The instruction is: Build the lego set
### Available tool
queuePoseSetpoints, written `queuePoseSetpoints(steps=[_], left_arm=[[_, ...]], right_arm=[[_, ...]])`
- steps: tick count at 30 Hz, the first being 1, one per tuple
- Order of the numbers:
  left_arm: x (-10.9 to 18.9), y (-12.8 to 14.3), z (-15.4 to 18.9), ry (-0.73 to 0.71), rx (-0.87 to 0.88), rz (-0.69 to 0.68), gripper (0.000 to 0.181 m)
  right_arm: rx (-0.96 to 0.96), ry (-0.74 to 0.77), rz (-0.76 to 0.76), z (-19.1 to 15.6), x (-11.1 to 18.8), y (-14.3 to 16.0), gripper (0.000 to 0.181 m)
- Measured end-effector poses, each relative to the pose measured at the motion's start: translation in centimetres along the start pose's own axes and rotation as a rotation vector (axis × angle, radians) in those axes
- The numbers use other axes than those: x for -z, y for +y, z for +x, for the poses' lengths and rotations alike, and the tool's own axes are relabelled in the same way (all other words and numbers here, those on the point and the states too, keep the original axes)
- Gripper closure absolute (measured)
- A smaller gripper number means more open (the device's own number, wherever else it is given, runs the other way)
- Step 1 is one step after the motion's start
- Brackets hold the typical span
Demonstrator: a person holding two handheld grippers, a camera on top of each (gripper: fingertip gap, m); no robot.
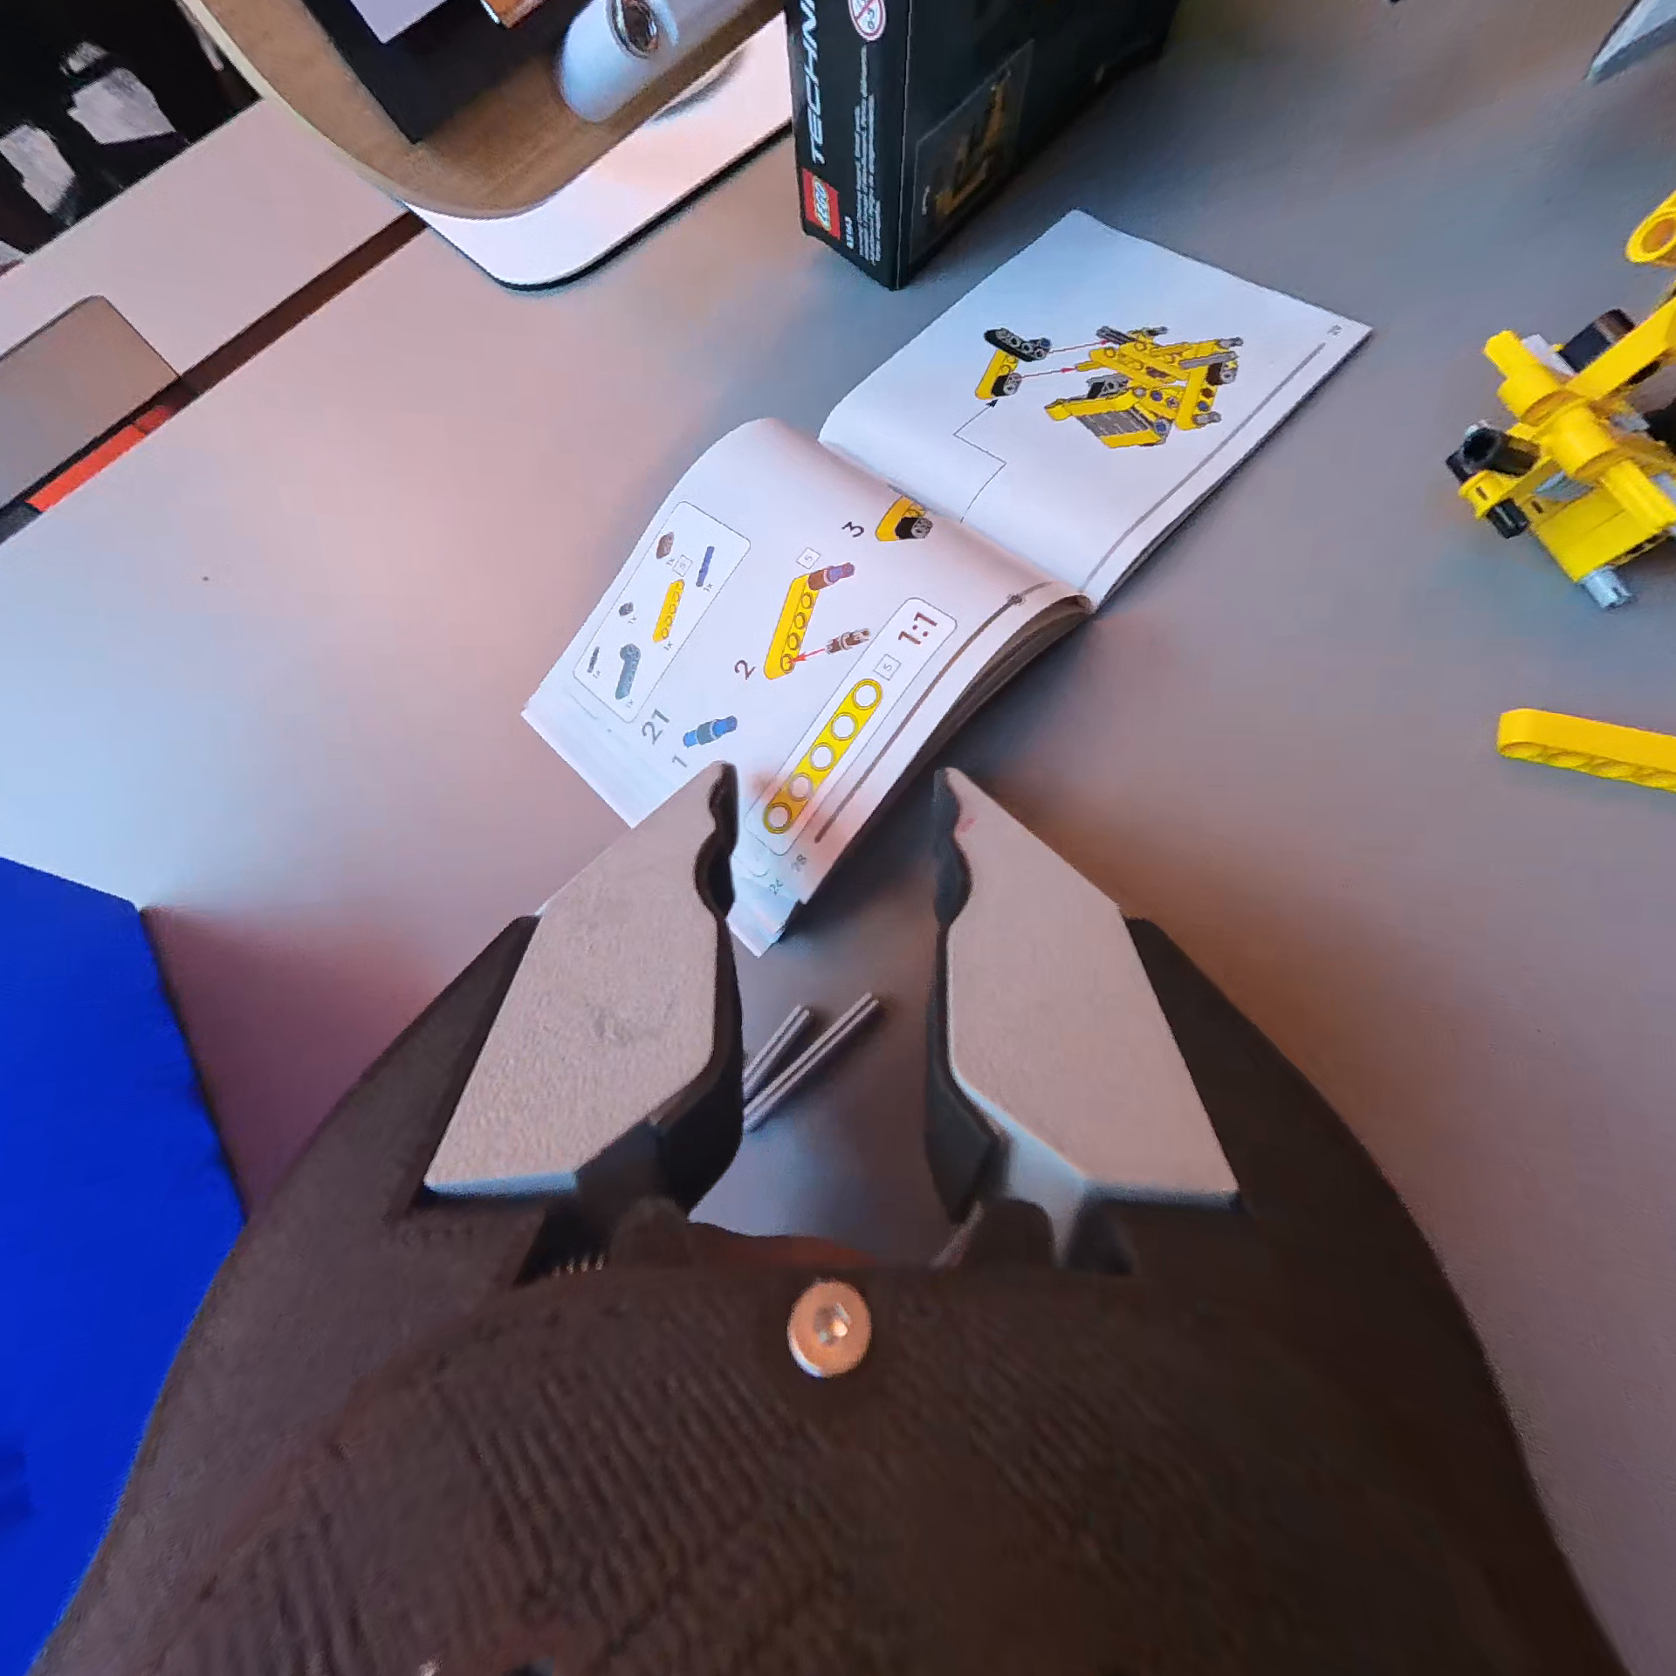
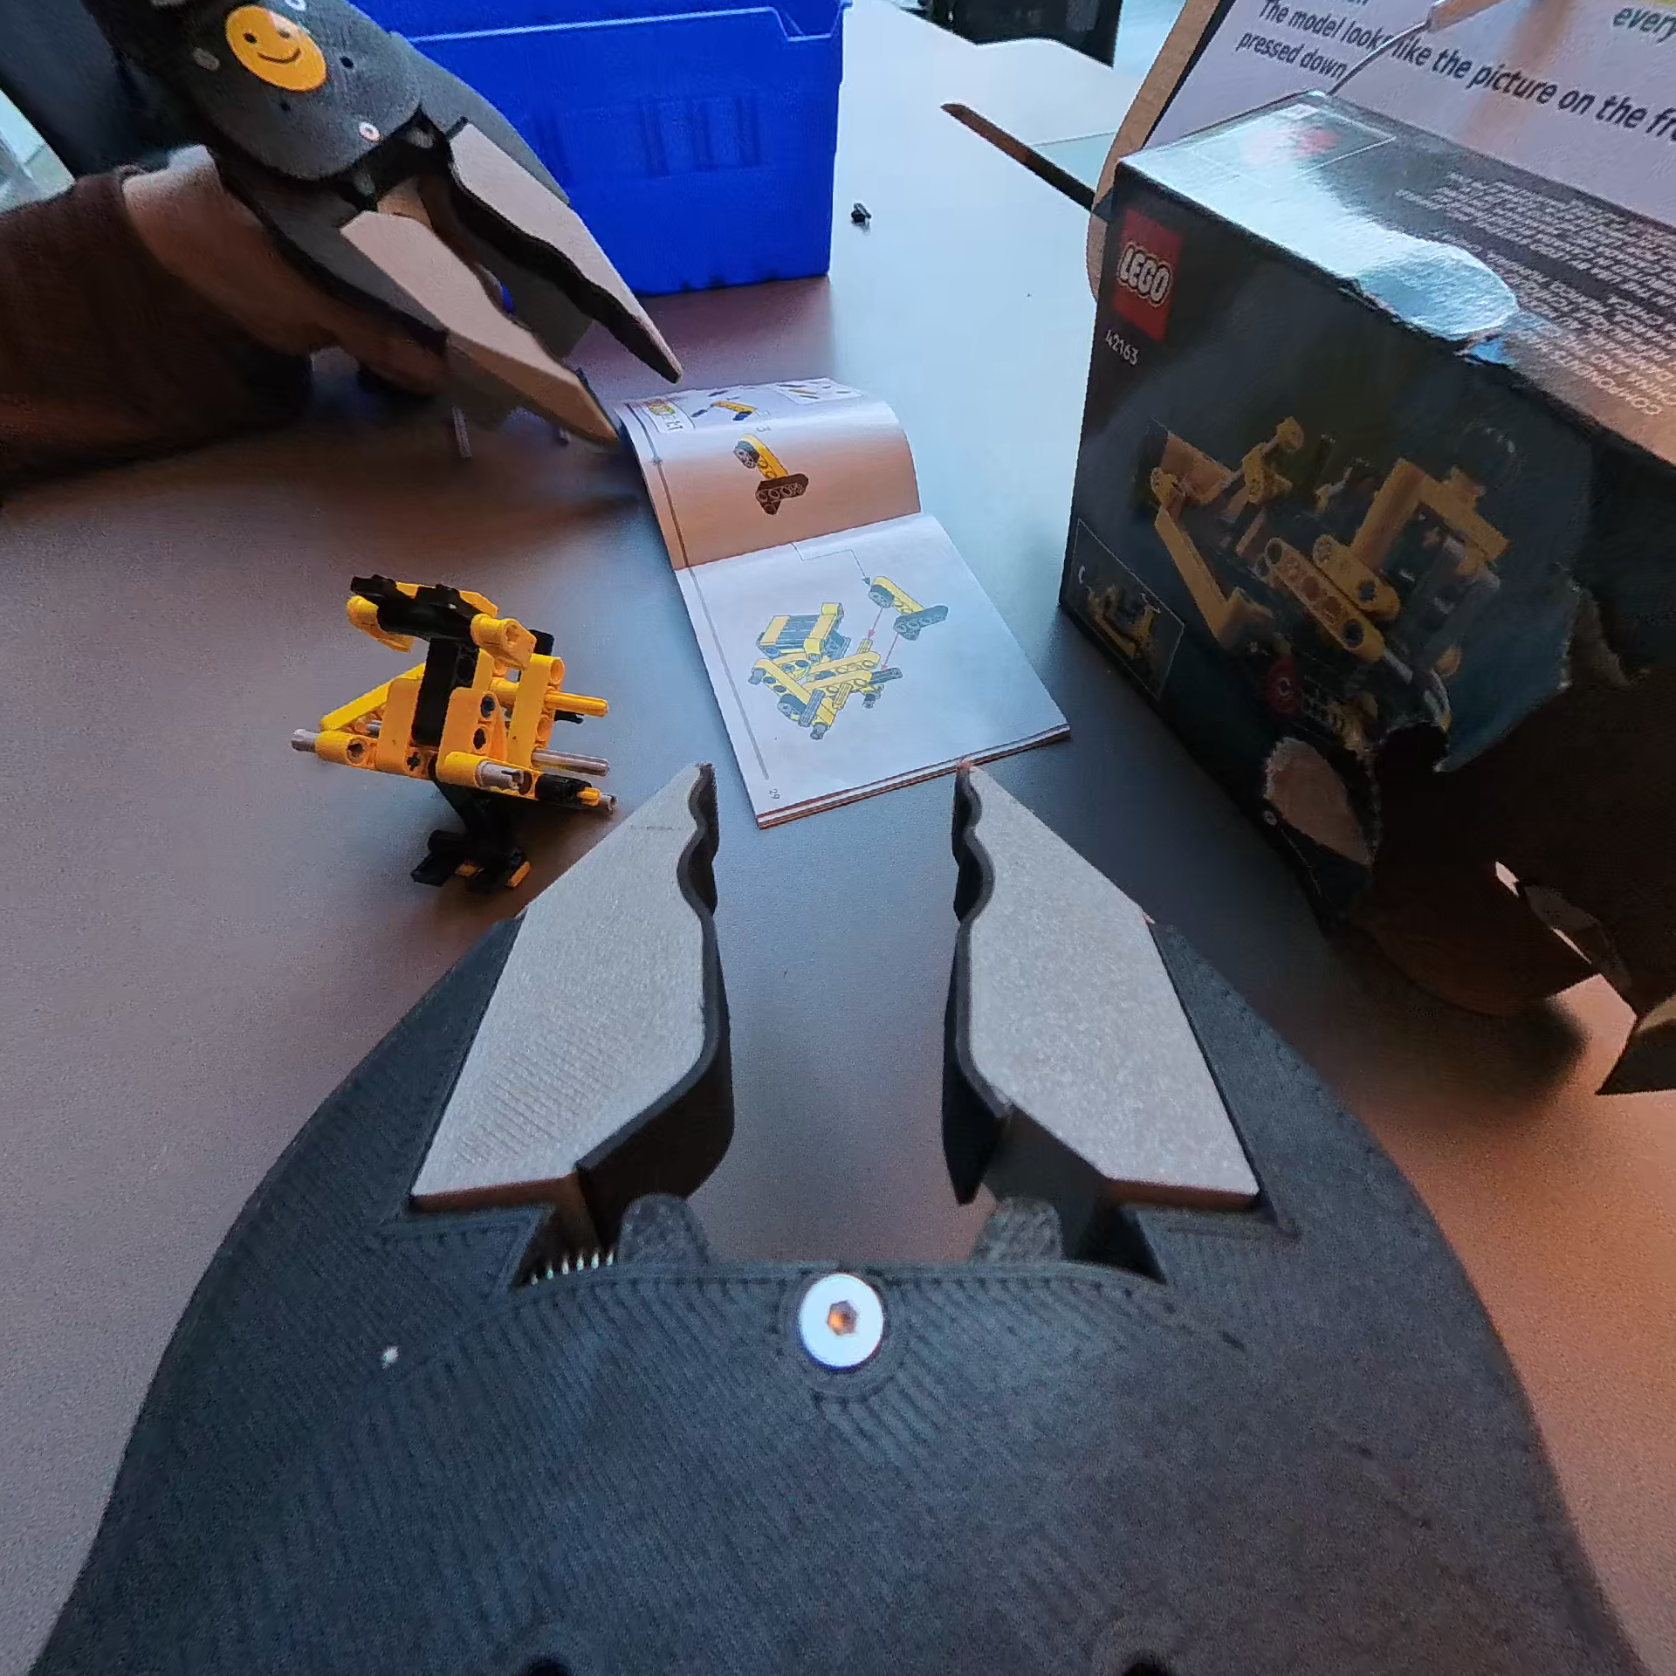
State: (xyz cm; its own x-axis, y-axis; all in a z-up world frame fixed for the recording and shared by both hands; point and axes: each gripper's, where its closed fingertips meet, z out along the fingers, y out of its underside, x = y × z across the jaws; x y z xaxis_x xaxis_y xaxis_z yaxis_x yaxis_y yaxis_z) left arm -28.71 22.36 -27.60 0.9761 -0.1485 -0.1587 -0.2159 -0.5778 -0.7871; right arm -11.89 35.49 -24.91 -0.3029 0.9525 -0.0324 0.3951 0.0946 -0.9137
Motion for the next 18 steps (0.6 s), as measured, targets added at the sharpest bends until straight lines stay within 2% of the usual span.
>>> queuePoseSetpoints(steps=[2,5,10,18], left_arm=[[0.1,-0.1,-0.4,-0.017,0.003,0.011,0.150],[0.4,-0.4,-0.6,-0.005,0.034,0.036,0.152],[0.7,-0.9,-1.2,-0.042,0.037,0.074,0.180],[1.0,-4.2,0.2,-0.176,-0.215,0.226,0.181]], right_arm=[[-0.002,-0.002,0.000,0.0,0.0,0.0,0.132],[0.004,-0.002,-0.007,-0.1,-0.1,0.1,0.132],[0.011,-0.001,-0.013,-0.1,-0.1,0.2,0.132],[0.019,-0.002,-0.018,-0.3,-0.2,0.2,0.133]])
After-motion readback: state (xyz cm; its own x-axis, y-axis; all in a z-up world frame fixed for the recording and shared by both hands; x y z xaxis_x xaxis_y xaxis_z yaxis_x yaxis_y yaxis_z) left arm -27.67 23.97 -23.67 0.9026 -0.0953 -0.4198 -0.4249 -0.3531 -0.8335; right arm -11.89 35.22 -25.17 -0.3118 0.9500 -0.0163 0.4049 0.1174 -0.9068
